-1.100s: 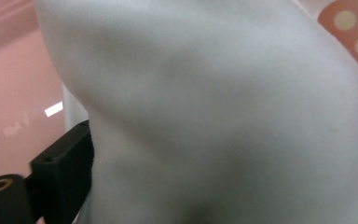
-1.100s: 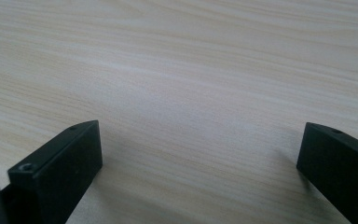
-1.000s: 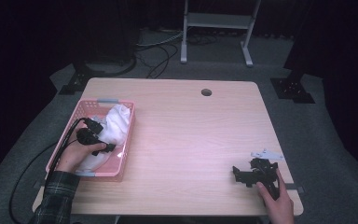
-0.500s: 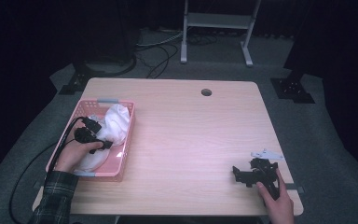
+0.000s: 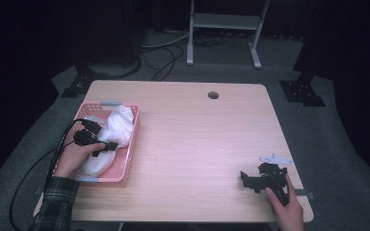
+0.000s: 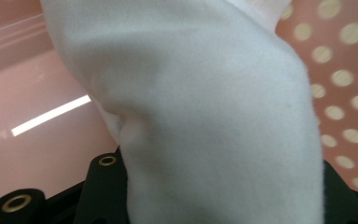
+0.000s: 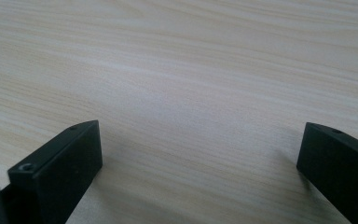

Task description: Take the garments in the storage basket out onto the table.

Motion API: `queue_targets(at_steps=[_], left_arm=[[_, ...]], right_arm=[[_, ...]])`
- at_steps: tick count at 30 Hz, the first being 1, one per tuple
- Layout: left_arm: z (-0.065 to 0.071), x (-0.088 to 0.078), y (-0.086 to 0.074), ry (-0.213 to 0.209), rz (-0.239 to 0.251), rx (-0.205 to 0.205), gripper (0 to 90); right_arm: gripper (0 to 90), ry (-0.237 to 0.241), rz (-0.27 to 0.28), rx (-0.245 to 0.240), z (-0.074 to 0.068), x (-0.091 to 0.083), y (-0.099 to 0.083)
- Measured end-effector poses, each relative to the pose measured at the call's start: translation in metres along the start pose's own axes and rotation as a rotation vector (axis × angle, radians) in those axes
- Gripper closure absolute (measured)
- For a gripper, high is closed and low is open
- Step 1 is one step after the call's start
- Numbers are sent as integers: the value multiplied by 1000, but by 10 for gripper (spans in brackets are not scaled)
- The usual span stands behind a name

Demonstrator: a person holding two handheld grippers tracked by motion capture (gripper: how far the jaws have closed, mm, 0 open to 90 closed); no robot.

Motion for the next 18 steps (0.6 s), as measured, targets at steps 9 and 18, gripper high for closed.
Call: queue_targets(at_steps=[9,18], left_arm=[[3,-18,2,-104,171,13,509],[7,-34,2,-202,336,34,503]], right_arm=[[0,0,1,0,0,0,0],[0,0,1,0,0,0,0]])
Point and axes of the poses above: each handheld gripper's, and its own axes: x roughly forward along the jaws, y roughly out of its top, z roughly to its right, the point moved 1 cm from there along x, roughly forward along the jaws, and after that the axes turned 13 degrees about -z, right-handed, at the moved point
